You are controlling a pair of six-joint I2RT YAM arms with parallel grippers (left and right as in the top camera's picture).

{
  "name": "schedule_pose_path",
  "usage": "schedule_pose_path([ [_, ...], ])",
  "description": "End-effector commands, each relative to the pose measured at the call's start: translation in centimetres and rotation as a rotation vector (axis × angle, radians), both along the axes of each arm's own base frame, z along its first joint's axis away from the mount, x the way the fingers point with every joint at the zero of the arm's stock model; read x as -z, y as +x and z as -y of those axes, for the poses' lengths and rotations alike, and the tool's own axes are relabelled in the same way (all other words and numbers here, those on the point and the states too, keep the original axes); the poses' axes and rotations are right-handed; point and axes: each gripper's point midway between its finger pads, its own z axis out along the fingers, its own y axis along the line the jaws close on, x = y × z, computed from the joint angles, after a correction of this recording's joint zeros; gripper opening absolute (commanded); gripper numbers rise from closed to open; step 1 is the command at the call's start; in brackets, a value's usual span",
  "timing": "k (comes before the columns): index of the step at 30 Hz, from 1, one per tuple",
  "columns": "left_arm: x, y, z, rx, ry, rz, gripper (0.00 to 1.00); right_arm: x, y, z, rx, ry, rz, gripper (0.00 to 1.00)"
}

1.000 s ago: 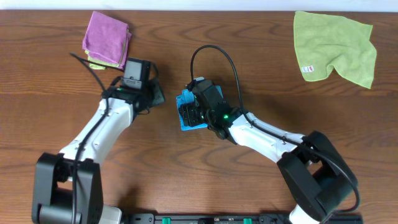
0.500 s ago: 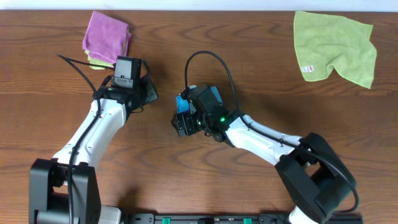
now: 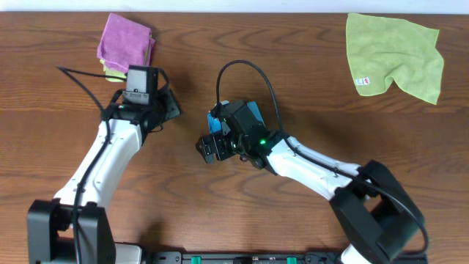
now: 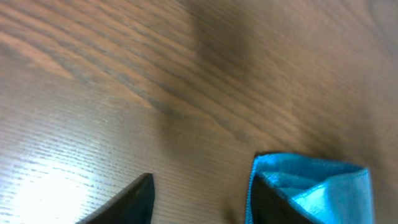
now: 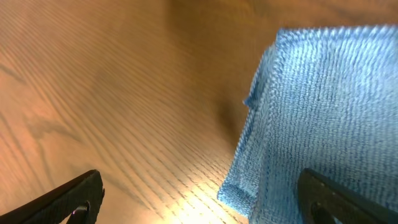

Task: Fold the cloth
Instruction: 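Fold the strip's right end onto the left end with the right gripper, then release the right gripper and retract the right arm to rest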

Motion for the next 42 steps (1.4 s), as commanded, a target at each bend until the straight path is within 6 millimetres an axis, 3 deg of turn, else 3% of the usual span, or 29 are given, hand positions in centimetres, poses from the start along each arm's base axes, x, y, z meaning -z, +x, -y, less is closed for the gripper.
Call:
schedule_pose_path([
  [1,-2.3,0.5,-1.2,-0.027,0.008,0.057,0.68,-3.3,1.0,0.0,0.014,0.038,0.066,0.99],
  [5,-3.5,0.1,-1.7,-0.037,-0.003,0.076,0.96,-5.1,0.8,0.5,0.020,0.047,0.088,0.99],
  [8,-3.9,-0.3,-1.7,-0.036,-0.008,0.075,0.95,-6.8,1.2,1.6,0.068,0.023,0.138,0.99],
  [12,-4.1,-1.1,-0.5,0.006,-0.068,0.054,0.95,-10.6,2.2,5.3,0.195,-0.034,0.244,0.99],
  [16,-4.3,-1.6,1.5,0.074,-0.166,0.038,0.95,-14.1,1.9,9.5,0.243,-0.049,0.288,0.99],
  [19,-4.6,-2.0,2.7,0.116,-0.227,0.031,0.95,-15.6,0.9,13.6,0.289,-0.091,0.282,0.99],
  [21,-4.9,-2.3,3.5,0.145,-0.271,0.022,0.95,-16.6,-0.5,17.3,0.342,-0.127,0.269,0.99],
  [26,-3.9,-3.5,4.5,0.166,-0.312,-0.039,0.95,-19.0,-3.7,22.7,0.428,-0.138,0.317,0.99],
  [30,-1.7,-4.6,6.0,0.174,-0.359,-0.120,0.95,-19.1,-6.6,24.6,0.476,-0.107,0.341,0.99],
  [38,1.1,-5.5,9.6,0.236,-0.405,-0.190,0.95,-16.0,-11.7,25.7,0.560,0.056,0.317,0.99],
  [42,2.6,-5.8,10.8,0.230,-0.409,-0.239,0.95,-15.7,-13.1,26.1,0.578,0.116,0.345,0.99],
])
